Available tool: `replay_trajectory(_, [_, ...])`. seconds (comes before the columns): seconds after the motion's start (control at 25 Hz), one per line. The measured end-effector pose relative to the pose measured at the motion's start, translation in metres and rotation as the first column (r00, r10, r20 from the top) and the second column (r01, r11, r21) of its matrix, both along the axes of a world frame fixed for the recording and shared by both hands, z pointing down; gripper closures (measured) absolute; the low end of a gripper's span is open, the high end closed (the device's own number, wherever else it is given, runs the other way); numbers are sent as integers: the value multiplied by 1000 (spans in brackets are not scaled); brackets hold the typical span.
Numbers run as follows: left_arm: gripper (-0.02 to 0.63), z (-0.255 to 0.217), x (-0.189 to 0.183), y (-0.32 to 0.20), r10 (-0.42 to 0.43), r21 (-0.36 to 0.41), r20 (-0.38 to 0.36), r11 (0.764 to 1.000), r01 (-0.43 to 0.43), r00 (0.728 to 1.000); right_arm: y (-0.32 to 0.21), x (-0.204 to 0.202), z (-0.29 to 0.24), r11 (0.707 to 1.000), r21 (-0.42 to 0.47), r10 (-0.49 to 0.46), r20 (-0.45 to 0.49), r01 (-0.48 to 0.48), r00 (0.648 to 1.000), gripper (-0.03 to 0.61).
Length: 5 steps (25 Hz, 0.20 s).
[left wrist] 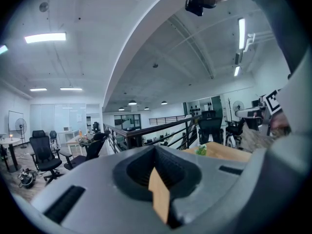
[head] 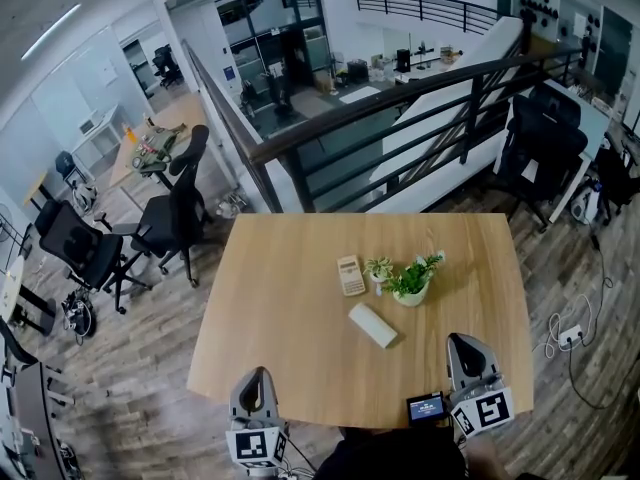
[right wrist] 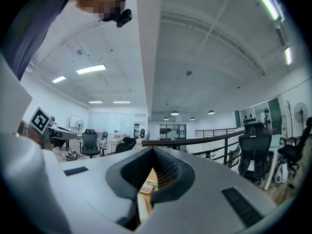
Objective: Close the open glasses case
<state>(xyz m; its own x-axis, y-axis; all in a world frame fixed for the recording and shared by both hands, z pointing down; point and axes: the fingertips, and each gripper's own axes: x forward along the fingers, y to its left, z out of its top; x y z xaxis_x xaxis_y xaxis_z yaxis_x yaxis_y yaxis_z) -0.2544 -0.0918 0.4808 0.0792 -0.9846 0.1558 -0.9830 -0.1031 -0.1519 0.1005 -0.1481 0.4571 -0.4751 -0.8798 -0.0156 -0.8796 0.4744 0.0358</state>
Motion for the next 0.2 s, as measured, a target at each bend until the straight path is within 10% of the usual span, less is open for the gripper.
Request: replay_trajectory(0.2, [614,1,6,1,7,-3,-9,1000,-7,1000,2,0,1,1000,1,0,1,0,1000,565])
